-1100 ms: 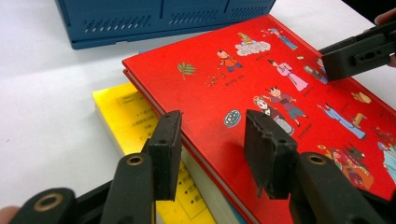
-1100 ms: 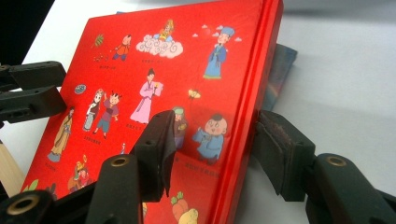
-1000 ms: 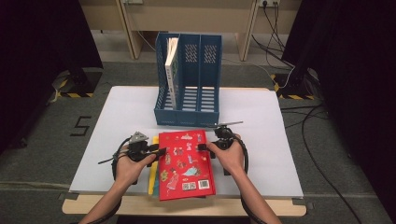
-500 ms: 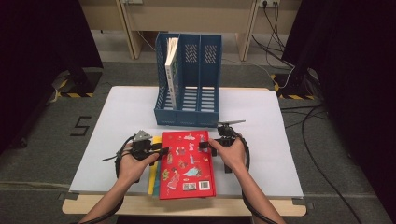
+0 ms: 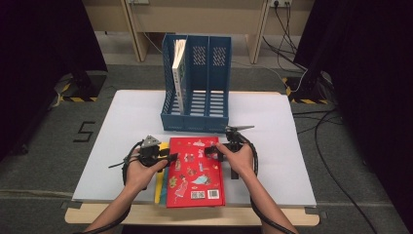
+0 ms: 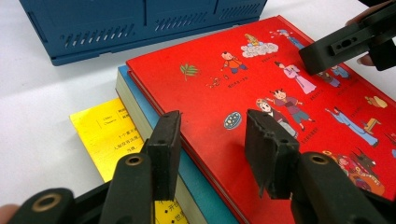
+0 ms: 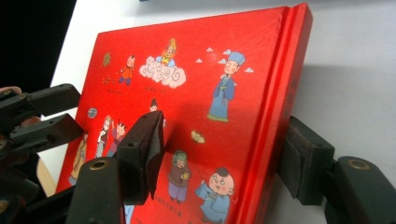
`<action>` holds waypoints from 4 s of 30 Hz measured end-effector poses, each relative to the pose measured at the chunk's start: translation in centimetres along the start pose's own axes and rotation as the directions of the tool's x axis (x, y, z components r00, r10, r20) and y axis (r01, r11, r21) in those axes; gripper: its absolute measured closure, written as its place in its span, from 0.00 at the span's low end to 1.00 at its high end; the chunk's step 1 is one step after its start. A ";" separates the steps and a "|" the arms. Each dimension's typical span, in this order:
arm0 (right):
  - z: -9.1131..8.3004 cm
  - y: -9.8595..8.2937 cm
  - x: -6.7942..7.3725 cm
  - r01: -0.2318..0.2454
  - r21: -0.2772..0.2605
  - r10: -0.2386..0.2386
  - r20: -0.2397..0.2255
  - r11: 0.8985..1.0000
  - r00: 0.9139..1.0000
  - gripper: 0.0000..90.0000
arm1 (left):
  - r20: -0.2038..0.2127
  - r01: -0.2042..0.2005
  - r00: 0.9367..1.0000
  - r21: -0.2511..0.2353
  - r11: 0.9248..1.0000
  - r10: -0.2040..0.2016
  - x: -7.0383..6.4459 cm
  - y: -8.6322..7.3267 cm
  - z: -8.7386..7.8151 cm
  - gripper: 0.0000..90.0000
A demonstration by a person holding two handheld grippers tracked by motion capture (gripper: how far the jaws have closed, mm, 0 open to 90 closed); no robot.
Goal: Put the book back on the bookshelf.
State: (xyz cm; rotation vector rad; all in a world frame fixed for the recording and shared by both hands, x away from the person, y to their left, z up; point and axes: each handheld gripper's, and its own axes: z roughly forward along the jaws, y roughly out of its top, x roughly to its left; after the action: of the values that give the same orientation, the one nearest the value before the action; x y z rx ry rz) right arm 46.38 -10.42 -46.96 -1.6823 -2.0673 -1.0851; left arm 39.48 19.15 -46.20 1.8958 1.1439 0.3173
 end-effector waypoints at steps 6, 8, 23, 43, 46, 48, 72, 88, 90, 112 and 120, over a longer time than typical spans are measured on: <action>-0.7 0.1 0.4 0.016 -0.016 -0.016 0.020 1.000 1.000 0.48 | 0.000 -0.002 1.000 -0.005 1.000 0.002 0.0 -0.1 0.0 0.62; -0.9 0.1 0.6 0.012 -0.025 -0.011 0.029 1.000 1.000 0.51 | -0.007 -0.001 1.000 -0.014 1.000 0.001 -0.1 -0.2 -0.1 0.62; -4.1 0.6 3.2 0.061 -0.085 -0.057 0.040 0.995 0.998 0.67 | 0.035 0.017 0.999 -0.043 0.999 -0.015 -0.6 -0.1 -0.4 0.66; -5.0 1.3 4.0 0.045 -0.084 -0.045 -0.002 0.995 0.999 0.75 | -0.059 0.135 0.989 -0.030 0.990 -0.137 0.9 -0.4 -1.3 0.83; -5.0 1.2 3.9 0.036 -0.080 -0.036 0.000 0.996 0.999 0.75 | -0.094 0.104 0.990 0.003 0.995 -0.103 0.9 -0.7 -1.1 0.85; -5.0 1.2 4.0 0.040 -0.083 -0.040 0.000 0.996 0.999 0.75 | -0.092 0.087 0.992 0.016 0.996 -0.085 0.7 -0.8 -1.0 0.87; -4.4 1.4 4.9 0.046 -0.027 -0.046 -0.016 0.999 0.999 0.69 | -0.090 0.039 0.995 0.048 0.998 -0.034 0.7 -0.4 -0.5 0.91; -3.9 1.7 5.2 0.059 0.041 -0.057 -0.050 0.997 0.997 0.68 | -0.104 0.026 0.994 0.042 0.999 -0.021 0.5 -0.5 -0.5 0.90; -3.6 1.6 5.3 0.056 0.053 -0.053 -0.065 0.997 0.996 0.69 | -0.104 0.023 0.994 0.041 0.999 -0.018 0.5 -0.5 -0.5 0.90; -4.9 3.4 9.3 0.052 -0.036 -0.058 -0.187 0.998 0.981 0.88 | -0.090 0.141 0.984 -0.135 0.981 -0.154 2.7 0.5 -3.7 0.52; -5.2 4.3 11.1 0.089 -0.102 -0.106 -0.176 0.991 0.979 0.89 | -0.084 0.138 0.985 -0.165 0.977 -0.153 2.7 1.1 -4.6 0.49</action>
State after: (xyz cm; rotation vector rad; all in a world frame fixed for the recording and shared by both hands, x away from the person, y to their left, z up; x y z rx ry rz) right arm 45.80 -5.66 -34.86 -1.4739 -2.0298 -1.3331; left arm 38.85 23.70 -43.25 1.6632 1.2757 0.4091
